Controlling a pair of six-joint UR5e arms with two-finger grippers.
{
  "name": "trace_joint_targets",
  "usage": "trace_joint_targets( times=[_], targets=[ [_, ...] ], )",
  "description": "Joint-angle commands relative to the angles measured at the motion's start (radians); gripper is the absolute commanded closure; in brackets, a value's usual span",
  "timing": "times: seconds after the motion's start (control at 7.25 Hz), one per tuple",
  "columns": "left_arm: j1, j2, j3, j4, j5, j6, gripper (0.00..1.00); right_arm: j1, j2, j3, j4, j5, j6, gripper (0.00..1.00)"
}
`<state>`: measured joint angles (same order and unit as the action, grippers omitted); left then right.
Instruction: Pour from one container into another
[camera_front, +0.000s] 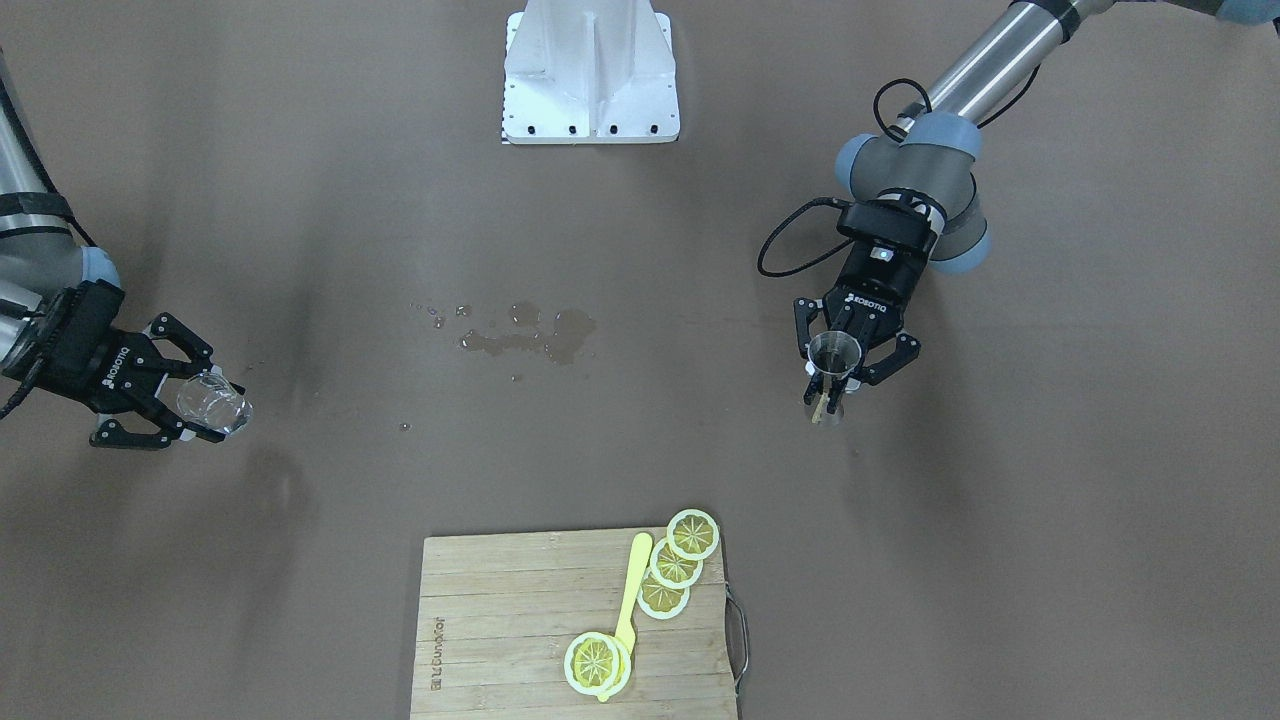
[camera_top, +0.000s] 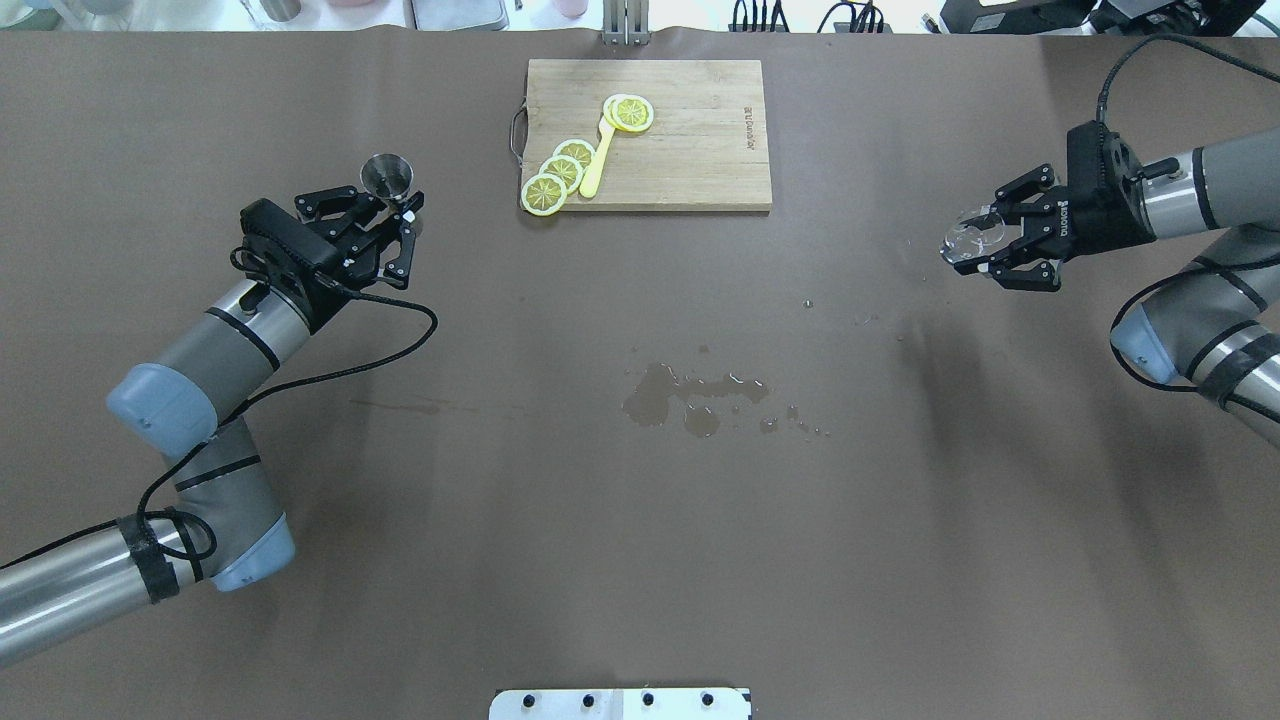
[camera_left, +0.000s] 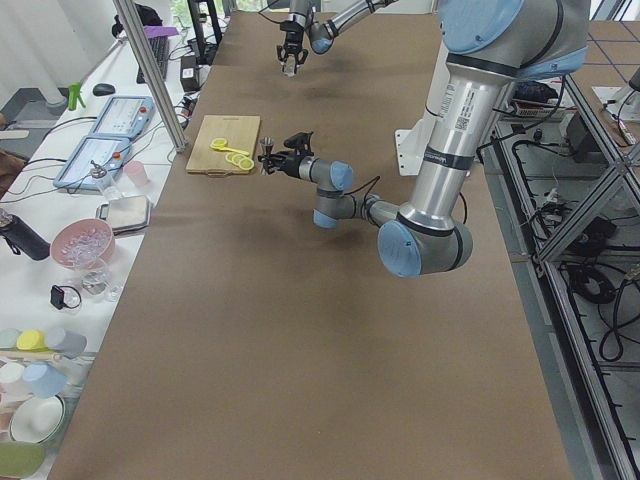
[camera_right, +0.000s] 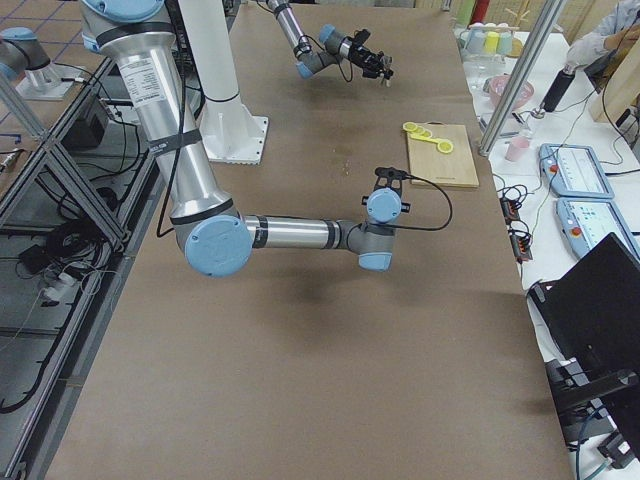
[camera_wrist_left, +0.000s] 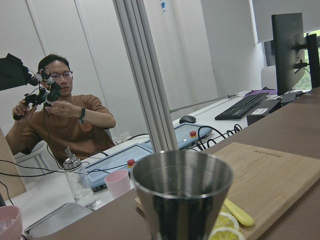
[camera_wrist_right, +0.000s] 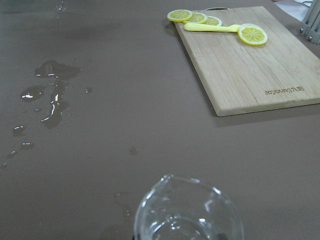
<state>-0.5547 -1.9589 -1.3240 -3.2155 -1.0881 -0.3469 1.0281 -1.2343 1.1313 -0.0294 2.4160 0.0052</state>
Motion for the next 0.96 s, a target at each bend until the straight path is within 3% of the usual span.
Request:
trace_joint_targets(
  times=[0.0, 0.41, 0.83],
  targets=[
    [-0.013, -0.037, 0.055, 0.002, -0.003, -0.070, 1.00, -0.048, -0.002, -0.022, 0.017, -0.061, 0.004, 1.00],
    [-0.011, -0.078, 0.092, 0.098, -0.001, -0.162, 1.00, -0.092, -0.037, -0.059, 0.123, -0.075, 0.004, 1.00],
    [-0.010, -0.077, 0.100, 0.156, -0.012, -0.162, 1.00, -0.100, -0.053, -0.068, 0.138, -0.044, -0.089, 1.00]
  ],
)
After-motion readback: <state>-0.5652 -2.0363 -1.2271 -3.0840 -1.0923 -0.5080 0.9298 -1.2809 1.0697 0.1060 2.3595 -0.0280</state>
